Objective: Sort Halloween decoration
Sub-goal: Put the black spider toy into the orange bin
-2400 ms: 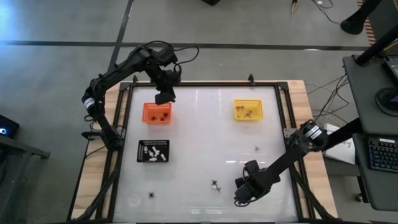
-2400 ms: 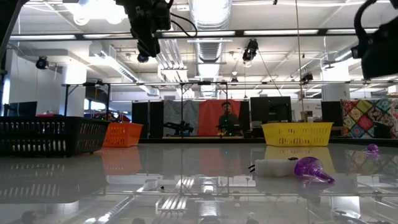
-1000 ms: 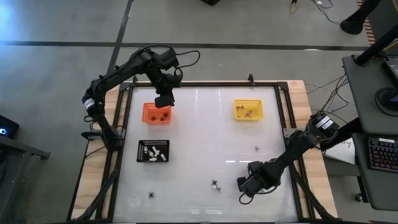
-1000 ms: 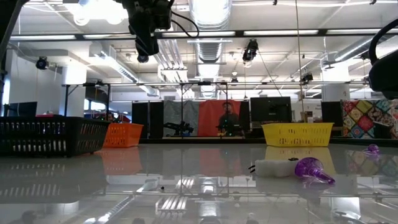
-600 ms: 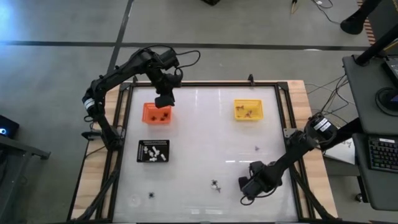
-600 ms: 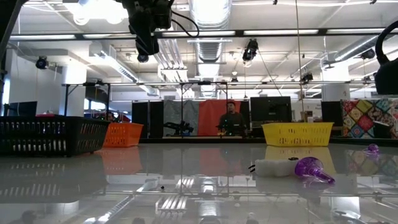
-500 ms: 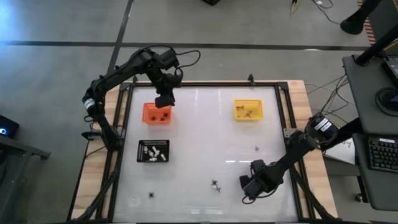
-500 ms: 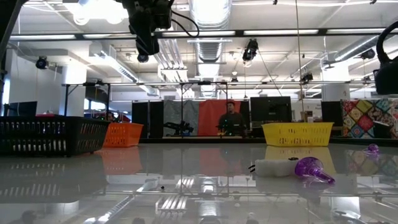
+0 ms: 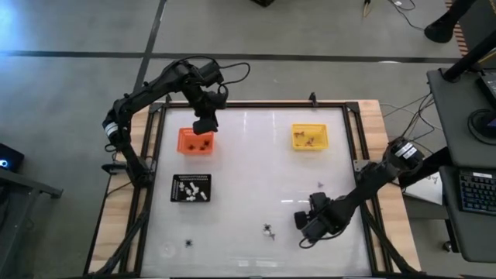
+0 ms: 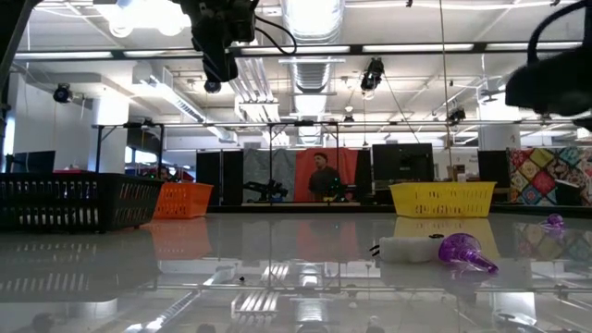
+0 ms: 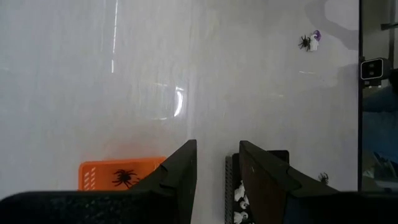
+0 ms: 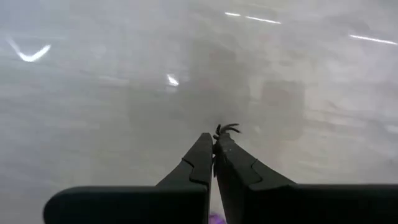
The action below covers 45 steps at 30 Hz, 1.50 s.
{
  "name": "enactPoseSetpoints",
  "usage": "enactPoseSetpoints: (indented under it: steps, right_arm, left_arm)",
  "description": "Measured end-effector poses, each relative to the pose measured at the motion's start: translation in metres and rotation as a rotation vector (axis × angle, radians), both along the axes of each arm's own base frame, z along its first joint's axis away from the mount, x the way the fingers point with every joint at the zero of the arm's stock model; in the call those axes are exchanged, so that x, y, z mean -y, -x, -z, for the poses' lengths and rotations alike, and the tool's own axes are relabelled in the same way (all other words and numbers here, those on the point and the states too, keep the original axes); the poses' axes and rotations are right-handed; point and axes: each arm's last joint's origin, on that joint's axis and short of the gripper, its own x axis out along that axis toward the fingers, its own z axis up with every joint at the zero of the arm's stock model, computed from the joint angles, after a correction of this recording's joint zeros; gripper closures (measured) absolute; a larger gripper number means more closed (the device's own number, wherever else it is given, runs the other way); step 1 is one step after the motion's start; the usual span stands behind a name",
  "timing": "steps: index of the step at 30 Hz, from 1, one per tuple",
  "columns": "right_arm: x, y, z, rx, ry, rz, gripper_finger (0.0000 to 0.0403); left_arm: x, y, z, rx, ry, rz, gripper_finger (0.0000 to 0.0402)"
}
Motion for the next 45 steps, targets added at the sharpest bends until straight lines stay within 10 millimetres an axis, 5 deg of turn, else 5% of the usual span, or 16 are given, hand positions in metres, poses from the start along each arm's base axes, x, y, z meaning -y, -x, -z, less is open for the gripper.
enactPoseSetpoints:
  steps: [12,19,45]
  right_arm:
    - [0.026,-0.011,-0.029,0.178,0.087,-0.04,0.0394]
    - [0.046,-0.034,-0.032,0.277,0.098,-0.117,0.0394]
    - [0.167,-0.1,-0.051,0.588,0.288,-0.259,0.0394]
  left_arm:
    - [-0.001,0.002,-0.001,-0.031,-0.067,0.002,0.0299]
    - [0.0,0.009,-0.007,-0.015,-0.081,-0.006,0.0299]
    - [0.027,0.057,-0.052,0.041,-0.233,-0.091,0.0299]
